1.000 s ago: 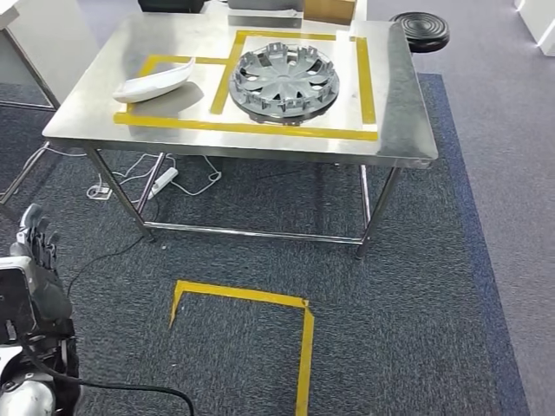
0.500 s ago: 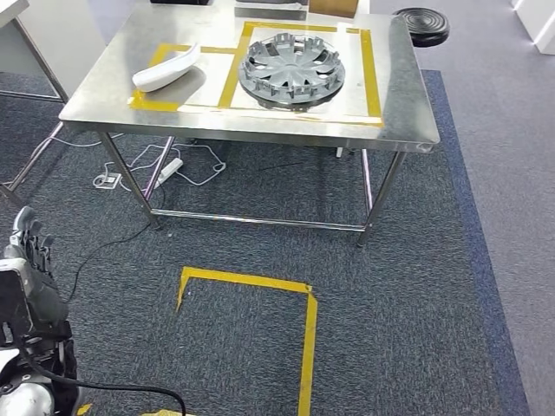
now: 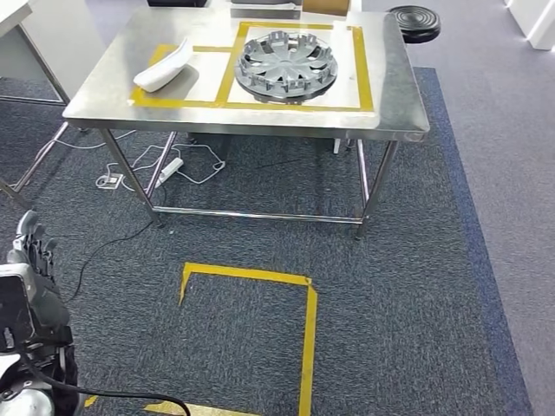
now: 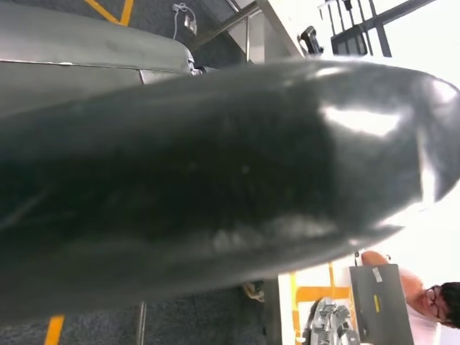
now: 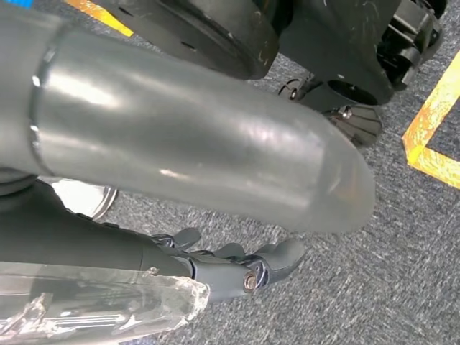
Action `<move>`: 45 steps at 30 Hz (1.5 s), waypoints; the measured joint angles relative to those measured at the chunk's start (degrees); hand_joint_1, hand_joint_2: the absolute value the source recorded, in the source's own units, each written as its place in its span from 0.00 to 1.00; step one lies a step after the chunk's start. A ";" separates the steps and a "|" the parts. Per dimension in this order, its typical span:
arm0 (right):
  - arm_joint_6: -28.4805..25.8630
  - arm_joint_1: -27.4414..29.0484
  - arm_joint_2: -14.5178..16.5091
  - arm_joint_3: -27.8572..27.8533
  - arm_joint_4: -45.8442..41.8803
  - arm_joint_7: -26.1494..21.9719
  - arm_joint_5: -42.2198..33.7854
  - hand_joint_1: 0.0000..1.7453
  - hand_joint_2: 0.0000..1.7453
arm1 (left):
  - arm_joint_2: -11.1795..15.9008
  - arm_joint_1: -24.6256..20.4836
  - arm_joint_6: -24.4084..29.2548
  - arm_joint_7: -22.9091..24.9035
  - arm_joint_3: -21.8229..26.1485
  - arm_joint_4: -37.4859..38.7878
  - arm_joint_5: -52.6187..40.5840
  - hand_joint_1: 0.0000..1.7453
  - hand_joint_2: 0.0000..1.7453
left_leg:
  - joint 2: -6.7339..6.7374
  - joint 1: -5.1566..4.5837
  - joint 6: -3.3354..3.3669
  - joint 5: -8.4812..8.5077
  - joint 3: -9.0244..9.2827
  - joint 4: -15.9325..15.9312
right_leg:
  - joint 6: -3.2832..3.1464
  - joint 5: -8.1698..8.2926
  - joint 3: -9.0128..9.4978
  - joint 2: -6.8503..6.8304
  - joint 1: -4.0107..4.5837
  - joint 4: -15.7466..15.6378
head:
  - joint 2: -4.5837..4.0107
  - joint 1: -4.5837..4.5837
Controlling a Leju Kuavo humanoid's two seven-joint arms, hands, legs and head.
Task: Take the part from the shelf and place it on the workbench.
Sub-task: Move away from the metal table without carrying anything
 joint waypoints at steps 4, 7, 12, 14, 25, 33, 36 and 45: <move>0.14 0.06 -0.01 0.03 0.00 -0.44 -0.01 0.00 0.00 | -0.02 0.06 -0.01 0.15 0.03 -0.02 -0.03 0.00 0.00 | -0.34 -0.18 2.34 -0.41 0.17 -1.81 | 1.18 -0.27 -1.16 0.18 -0.04 1.44 | 0.00 0.01; 1.10 0.16 -0.01 0.02 0.01 -0.50 -0.09 0.00 0.00 | -0.14 0.05 -0.02 0.15 0.03 -0.02 -0.03 0.00 0.00 | -0.24 -0.11 3.42 0.20 -0.35 -1.91 | 1.97 -4.17 -3.98 0.18 -0.21 7.34 | 0.00 0.29; 2.32 0.37 -0.01 0.02 0.01 -0.72 -0.33 0.00 0.00 | -0.15 0.07 -0.11 0.15 0.03 -0.01 0.01 0.00 0.00 | 0.34 -0.53 3.94 0.80 -1.13 -1.86 | 1.99 -6.79 -6.97 0.10 -0.20 15.62 | 0.00 0.36; 2.46 0.32 -0.01 0.02 0.01 -0.77 -0.69 0.00 0.00 | -0.16 0.06 -0.16 0.15 0.03 -0.01 0.04 0.00 0.00 | 0.65 -0.68 3.74 0.97 -1.08 -1.86 | 1.47 -3.27 -2.38 -0.67 -0.01 7.30 | 0.00 0.36; 3.22 0.25 -0.05 -0.02 0.02 -0.56 -1.01 0.00 0.00 | -0.21 0.10 -0.33 0.37 -0.03 0.02 0.94 0.00 0.00 | 0.59 -0.75 1.15 -7.05 -7.14 12.46 | -1.08 0.54 -0.59 1.05 0.24 0.45 | 0.00 0.19; 3.19 0.22 -0.04 -0.03 0.02 -0.26 -1.02 0.00 0.00 | -0.46 0.19 -0.36 1.01 -0.01 0.05 1.70 0.00 0.00 | -3.39 -0.45 2.28 -0.34 0.47 -2.14 | 0.27 1.25 -2.32 4.50 0.36 1.41 | 0.00 0.28; 3.17 0.43 -0.10 -0.02 0.01 -0.16 -1.02 0.00 0.00 | -0.63 0.17 -1.29 2.62 0.25 0.52 1.70 0.00 0.00 | -2.10 -0.37 3.20 0.11 0.30 -2.40 | 1.19 0.72 -3.51 3.94 0.12 2.38 | 0.00 0.45; 3.17 0.48 -0.14 -0.04 0.01 0.02 -1.01 0.00 0.00 | -1.99 0.54 -4.29 4.38 4.08 6.31 1.12 0.00 0.00 | 2.59 -0.21 3.28 0.38 0.05 -2.37 | 2.77 -1.50 -3.93 -1.04 -0.54 6.95 | 0.00 1.16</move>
